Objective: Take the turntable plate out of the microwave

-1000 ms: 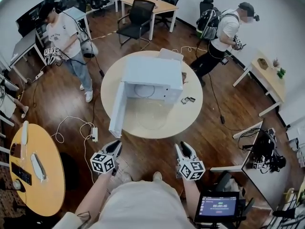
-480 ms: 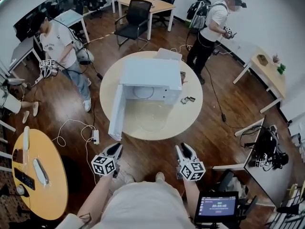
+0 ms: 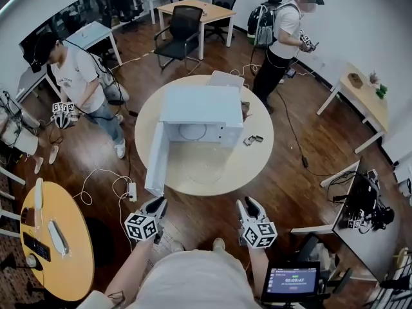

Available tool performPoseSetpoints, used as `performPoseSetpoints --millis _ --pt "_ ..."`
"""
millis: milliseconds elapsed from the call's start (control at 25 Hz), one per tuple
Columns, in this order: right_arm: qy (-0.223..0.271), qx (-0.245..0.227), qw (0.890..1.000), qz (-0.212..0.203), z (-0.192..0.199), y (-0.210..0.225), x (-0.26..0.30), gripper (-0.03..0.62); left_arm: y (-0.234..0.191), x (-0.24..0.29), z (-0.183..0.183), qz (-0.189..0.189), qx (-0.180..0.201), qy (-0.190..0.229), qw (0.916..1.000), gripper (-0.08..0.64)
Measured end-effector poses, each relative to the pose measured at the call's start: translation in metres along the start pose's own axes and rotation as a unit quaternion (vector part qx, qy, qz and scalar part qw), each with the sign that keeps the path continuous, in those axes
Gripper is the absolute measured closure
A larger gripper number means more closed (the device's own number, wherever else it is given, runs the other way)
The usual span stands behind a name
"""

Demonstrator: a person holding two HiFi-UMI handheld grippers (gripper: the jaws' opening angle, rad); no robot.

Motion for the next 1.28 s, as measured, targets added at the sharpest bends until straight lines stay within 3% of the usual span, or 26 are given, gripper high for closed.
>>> performPoseSetpoints --millis 680,840,1280 --pt "-0.008 -0.024 1.000 0.002 -0.005 0.026 -0.004 0.454 0.017 0.022 0.004 0.004 -0.001 -0.010 0.9999 0.523" --pt "0.002 -0.030 1.000 -0.007 -0.016 0.022 -0.001 0.454 0.023 0.026 -0.011 0.009 0.010 -0.005 0.9999 0.523" --pt "0.004 -0.048 0.999 -0.021 -0.016 0.010 0.003 0.454 0.015 0.041 -0.005 0.023 0.010 -0.016 0.9996 0.523"
Point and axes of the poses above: the fingertips, and each gripper's own axes: x forward along the fingers, y to its right, z out of its underside, the point moved 8 cm from there along -x, backward along the fingers, and after that the axes turned 10 degrees about z, right-handed, at the moved point
